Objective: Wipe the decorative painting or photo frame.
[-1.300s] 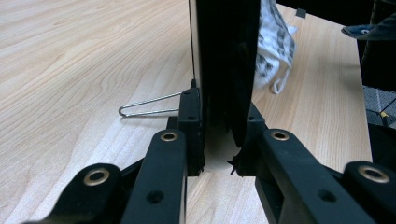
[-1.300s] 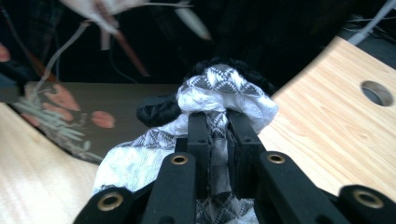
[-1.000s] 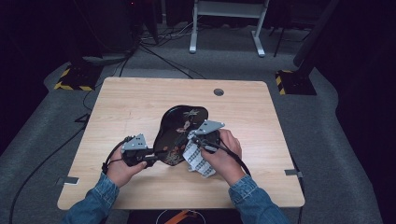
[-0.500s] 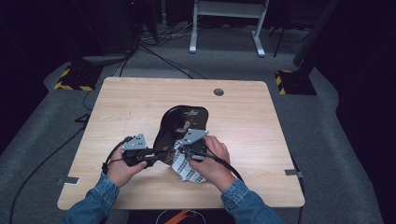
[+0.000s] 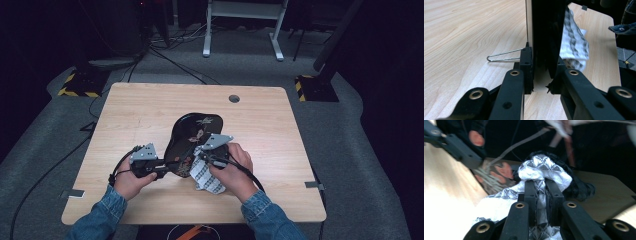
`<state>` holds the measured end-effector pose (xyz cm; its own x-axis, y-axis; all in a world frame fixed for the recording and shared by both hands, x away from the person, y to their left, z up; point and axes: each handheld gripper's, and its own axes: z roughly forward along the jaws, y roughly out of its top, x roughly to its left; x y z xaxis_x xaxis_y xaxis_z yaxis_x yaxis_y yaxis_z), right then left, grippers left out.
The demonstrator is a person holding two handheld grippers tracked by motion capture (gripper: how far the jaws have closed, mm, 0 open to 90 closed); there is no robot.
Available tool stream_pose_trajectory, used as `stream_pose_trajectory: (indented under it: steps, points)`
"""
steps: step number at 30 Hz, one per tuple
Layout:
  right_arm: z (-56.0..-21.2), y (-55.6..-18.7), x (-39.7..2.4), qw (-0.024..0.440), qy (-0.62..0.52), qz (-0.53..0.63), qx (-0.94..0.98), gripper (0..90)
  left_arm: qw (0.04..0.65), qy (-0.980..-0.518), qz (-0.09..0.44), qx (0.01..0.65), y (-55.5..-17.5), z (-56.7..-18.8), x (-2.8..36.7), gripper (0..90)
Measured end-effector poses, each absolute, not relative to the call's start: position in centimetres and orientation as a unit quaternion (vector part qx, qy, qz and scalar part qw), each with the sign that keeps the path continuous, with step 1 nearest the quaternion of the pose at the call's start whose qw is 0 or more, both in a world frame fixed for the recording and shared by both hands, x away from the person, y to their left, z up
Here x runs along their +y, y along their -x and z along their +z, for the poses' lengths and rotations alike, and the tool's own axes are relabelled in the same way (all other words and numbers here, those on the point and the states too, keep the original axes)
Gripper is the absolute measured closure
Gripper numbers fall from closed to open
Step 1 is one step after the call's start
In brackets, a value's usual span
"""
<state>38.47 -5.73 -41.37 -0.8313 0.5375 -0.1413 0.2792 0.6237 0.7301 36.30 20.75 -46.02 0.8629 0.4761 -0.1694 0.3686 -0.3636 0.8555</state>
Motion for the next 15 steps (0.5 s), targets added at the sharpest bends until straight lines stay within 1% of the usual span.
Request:
stream_pose_trajectory:
  steps: [15]
  points:
    - [-41.3,-40.4,-9.5,0.199,-0.291,0.361,0.863,82.0,0.504,-0.823,0.053,0.257,-36.3,-46.0,20.7,77.9]
